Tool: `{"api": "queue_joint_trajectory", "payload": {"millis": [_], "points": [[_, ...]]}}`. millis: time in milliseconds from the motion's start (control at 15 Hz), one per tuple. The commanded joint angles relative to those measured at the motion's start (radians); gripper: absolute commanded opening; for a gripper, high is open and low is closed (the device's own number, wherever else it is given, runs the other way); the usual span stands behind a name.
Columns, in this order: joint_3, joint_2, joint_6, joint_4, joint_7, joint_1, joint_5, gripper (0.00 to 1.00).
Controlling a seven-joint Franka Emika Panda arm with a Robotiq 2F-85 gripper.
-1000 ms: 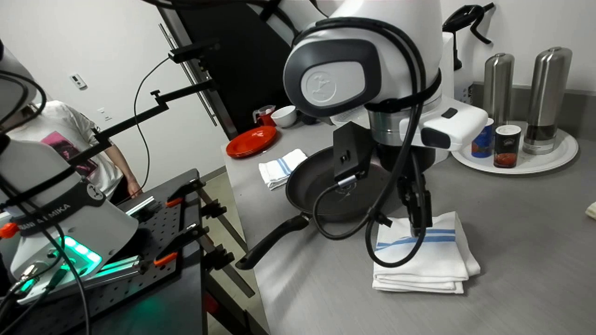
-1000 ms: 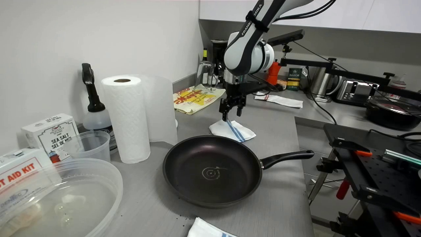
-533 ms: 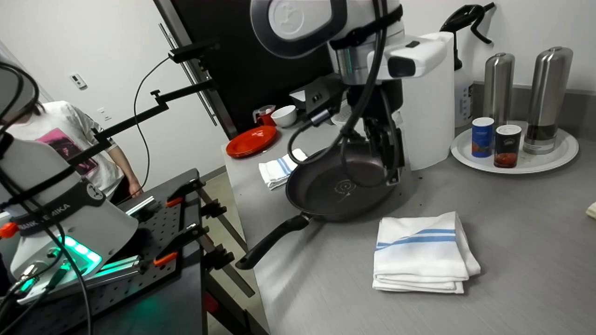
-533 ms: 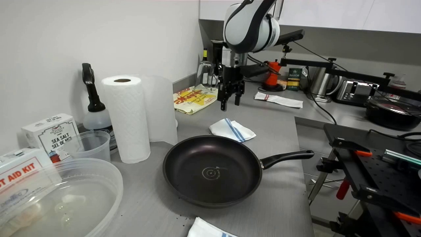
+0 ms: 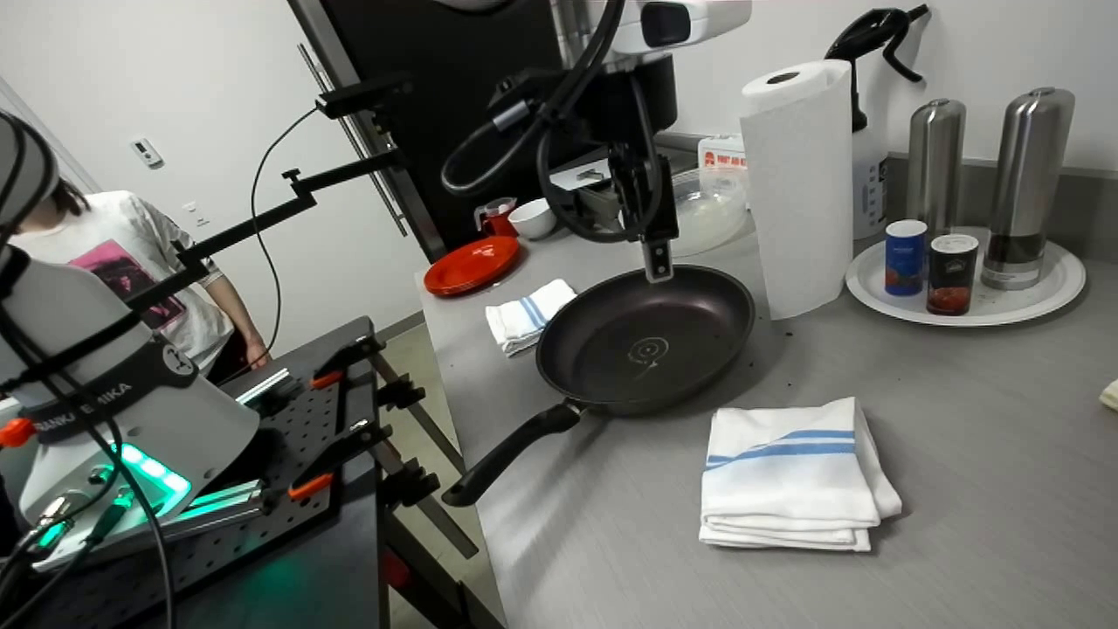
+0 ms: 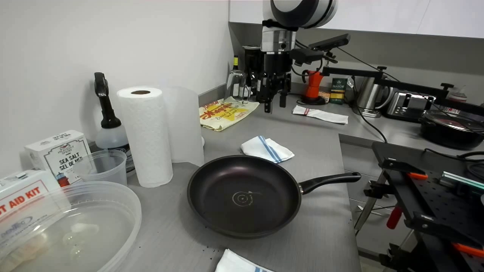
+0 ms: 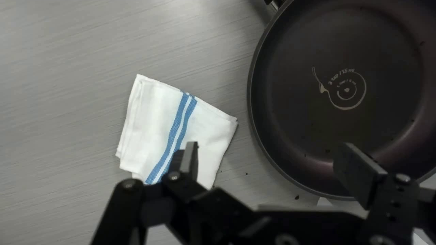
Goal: Pick up the kitchen towel and wipe the pan
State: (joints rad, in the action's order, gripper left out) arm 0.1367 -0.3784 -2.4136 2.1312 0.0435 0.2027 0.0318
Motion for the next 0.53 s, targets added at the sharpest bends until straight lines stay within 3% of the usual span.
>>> {"api": "queue_joint_trajectory", "payload": {"millis": [0,467], "points": [[0.004,0.003,0.003,0.004,0.001,-0.003,0.001,1.0],[0.005,0.003,0.003,0.009,0.001,-0.003,0.001,1.0]]}}
